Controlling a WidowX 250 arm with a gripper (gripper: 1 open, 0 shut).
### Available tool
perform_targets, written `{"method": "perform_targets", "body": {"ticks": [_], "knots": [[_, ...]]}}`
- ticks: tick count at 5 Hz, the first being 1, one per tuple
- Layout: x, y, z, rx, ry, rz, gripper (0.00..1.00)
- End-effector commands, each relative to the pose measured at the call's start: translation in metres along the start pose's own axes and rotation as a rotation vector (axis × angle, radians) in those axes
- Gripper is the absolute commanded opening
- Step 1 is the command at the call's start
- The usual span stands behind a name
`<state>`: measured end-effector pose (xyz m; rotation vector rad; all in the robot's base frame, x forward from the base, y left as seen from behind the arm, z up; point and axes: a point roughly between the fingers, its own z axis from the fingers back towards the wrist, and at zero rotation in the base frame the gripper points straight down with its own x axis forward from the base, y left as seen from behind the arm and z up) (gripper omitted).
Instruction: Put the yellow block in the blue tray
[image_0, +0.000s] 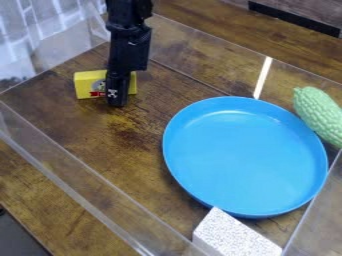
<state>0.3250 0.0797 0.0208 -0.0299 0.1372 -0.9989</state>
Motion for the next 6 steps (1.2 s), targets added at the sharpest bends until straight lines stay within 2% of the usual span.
{"method": "perform_targets", "body": {"ticks": [1, 6], "knots": [[-0.0034, 0.0093, 0.0130, 0.042, -0.023, 0.016, 0.00], [-0.0056, 0.0174, 0.0083, 0.052, -0.044, 0.019, 0.00]]}}
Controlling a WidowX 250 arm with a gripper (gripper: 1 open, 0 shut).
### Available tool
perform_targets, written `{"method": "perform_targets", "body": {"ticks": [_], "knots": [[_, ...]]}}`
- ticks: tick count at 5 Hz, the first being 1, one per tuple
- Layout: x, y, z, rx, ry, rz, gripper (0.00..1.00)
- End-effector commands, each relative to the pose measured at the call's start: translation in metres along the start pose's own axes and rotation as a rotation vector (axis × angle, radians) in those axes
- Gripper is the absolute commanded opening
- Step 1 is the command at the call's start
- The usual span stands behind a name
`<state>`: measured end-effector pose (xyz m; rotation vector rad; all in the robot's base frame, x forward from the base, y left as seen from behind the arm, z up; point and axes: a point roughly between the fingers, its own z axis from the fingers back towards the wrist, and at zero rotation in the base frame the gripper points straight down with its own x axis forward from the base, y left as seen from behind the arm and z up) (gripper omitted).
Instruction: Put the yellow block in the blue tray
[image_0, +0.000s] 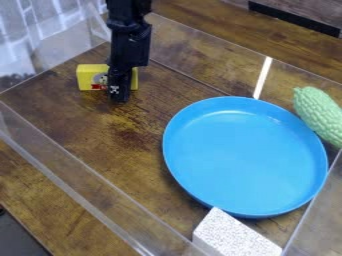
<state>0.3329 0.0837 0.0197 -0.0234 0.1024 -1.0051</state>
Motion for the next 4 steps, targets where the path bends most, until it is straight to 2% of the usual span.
{"method": "perform_targets", "body": {"ticks": [1, 4], "knots": [[-0.0072, 0.0099, 0.0076, 0.031, -0.023, 0.027, 0.00], [-0.0090, 0.0112, 0.0081, 0.033, -0.037, 0.035, 0.00]]}}
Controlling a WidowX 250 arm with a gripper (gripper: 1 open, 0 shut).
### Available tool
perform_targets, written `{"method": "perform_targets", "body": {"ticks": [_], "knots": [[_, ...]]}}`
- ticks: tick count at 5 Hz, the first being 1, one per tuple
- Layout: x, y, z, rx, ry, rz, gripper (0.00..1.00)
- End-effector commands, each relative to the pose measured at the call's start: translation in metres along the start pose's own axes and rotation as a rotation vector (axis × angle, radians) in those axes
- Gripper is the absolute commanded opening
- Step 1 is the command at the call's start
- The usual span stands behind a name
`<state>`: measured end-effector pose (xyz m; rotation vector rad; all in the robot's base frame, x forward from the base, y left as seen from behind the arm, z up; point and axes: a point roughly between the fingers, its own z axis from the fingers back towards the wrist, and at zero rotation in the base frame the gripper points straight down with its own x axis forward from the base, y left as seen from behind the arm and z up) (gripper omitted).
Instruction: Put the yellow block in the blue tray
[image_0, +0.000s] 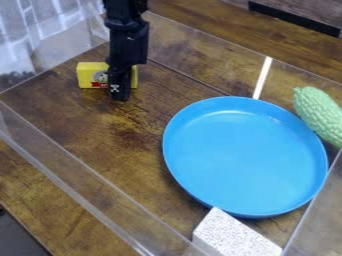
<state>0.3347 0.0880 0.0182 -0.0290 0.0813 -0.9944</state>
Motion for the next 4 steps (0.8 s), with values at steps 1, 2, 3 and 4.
{"method": "perform_targets", "body": {"ticks": [1, 2, 3, 4], "knots": [[-0.0067, 0.0074, 0.0102, 0.029, -0.020, 0.028, 0.00], [-0.0072, 0.0074, 0.0104, 0.028, -0.024, 0.031, 0.00], [-0.0077, 0.0073, 0.0106, 0.028, -0.028, 0.034, 0.00], [-0.0080, 0.0068, 0.0109, 0.027, -0.030, 0.037, 0.00]]}}
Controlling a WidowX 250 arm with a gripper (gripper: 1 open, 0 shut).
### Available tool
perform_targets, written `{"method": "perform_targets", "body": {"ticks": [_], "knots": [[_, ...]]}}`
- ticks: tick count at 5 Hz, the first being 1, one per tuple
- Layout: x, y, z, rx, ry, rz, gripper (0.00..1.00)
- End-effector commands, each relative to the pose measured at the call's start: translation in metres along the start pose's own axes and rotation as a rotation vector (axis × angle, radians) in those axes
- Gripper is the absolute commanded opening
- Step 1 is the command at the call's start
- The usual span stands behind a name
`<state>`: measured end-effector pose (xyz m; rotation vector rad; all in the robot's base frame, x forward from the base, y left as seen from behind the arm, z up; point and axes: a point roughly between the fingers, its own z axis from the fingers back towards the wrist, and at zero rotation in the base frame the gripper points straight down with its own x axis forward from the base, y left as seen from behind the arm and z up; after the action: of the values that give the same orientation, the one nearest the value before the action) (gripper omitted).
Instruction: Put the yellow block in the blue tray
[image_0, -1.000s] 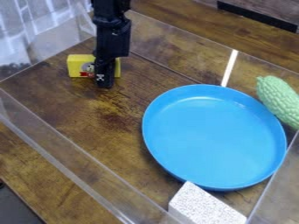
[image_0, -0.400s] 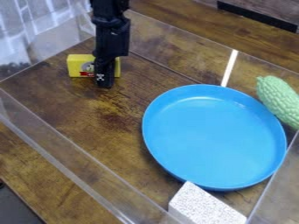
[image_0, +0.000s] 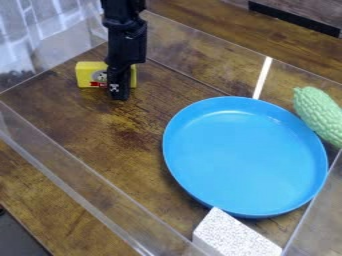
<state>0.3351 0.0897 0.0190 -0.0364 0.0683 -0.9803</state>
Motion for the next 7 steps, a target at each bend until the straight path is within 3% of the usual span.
{"method": "perform_targets", "body": {"ticks": [1, 7], "knots": [[-0.0067, 0.0052, 0.0105, 0.027, -0.018, 0.027, 0.00], [-0.0083, 0.0016, 0.0140, 0.025, -0.027, 0.046, 0.00]]}}
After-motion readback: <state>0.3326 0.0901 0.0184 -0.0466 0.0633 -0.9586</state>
